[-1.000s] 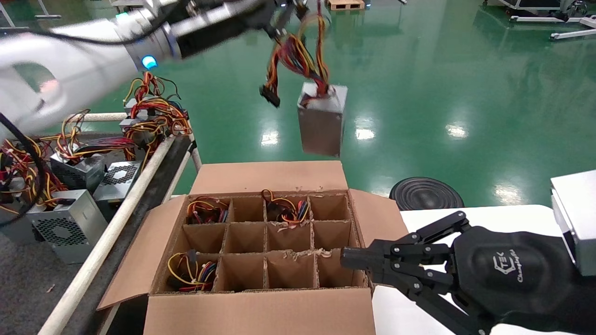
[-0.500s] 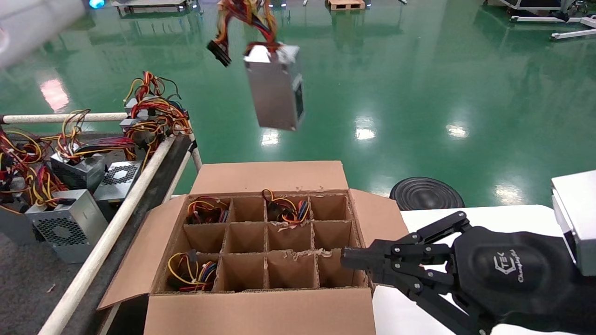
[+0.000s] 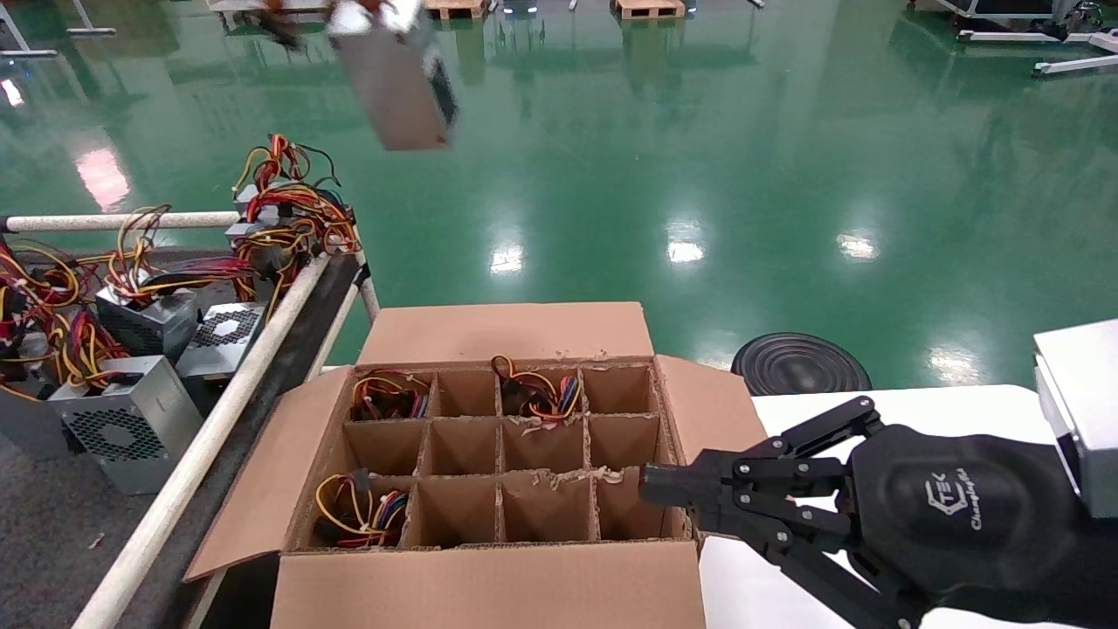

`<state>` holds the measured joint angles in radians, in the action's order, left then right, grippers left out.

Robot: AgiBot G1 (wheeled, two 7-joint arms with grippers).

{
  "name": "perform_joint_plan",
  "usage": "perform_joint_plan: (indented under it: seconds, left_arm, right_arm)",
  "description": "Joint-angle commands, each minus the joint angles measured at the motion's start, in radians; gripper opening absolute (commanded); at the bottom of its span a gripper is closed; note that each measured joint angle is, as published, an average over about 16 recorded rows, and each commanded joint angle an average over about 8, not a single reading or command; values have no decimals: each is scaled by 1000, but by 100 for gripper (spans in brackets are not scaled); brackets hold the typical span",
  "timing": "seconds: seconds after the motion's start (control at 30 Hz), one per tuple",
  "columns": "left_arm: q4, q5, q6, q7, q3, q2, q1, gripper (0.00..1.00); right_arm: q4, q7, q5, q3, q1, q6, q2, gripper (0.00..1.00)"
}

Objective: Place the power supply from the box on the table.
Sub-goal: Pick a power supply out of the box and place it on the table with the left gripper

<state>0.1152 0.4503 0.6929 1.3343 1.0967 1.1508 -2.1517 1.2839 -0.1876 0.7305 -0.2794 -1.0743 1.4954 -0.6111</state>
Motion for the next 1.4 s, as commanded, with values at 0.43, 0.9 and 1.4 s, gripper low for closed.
perform_joint_plan:
  seconds: [0.43,0.9,1.4]
  left_arm:
    - [-46,128,-127,4,73,-89,-121,0]
    - [-87,252,-188,-55,169,-203,-217,0]
    - [-91,377,-187,-147,261,-313,-337,0]
  right_arm:
    - [0,0,0,0,0,0,0,0]
    - [0,0,0,0,0,0,0,0]
    - [0,0,0,0,0,0,0,0]
